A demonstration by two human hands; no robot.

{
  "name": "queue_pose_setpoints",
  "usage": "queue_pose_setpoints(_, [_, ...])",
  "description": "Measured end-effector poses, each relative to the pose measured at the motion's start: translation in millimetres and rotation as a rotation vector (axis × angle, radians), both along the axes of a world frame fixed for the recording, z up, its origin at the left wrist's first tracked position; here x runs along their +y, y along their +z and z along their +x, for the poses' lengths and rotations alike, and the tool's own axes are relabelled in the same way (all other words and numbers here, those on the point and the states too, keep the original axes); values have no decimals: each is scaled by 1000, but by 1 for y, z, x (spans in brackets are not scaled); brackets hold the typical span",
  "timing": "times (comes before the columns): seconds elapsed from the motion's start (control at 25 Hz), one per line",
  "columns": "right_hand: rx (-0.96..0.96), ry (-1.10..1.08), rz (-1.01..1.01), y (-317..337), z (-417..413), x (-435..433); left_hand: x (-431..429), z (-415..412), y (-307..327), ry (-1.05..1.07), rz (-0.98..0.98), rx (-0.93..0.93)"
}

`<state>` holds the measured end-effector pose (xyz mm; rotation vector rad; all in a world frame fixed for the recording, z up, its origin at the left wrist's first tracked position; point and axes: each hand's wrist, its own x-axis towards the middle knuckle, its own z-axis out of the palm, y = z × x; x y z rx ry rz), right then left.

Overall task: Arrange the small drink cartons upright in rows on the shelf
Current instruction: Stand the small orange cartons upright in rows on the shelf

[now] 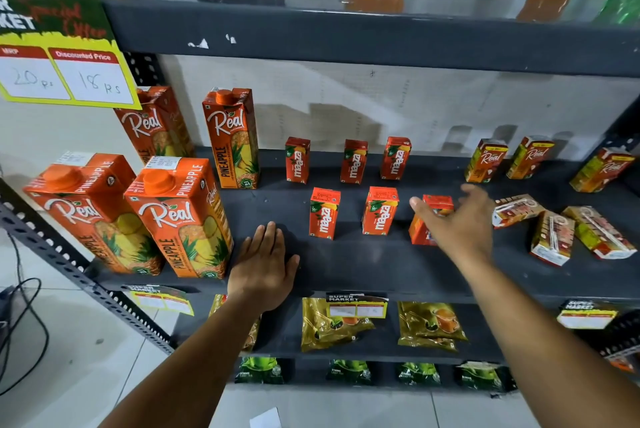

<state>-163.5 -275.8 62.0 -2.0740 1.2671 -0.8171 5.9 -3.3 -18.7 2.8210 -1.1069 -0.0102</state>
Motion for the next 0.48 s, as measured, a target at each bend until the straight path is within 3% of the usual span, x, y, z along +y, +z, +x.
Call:
queue_pose_setpoints(0.2, [708,372,-7,58,8,-37,0,1,0,-2,16,20])
queue_pose_setpoints(0.32, [962,757,-285,73,11,-42,1,0,-1,-9,4,31])
queue_pose_setpoints(0.48, [1069,901,-788,72,6,-48,2,-1,0,-22,-16,-2])
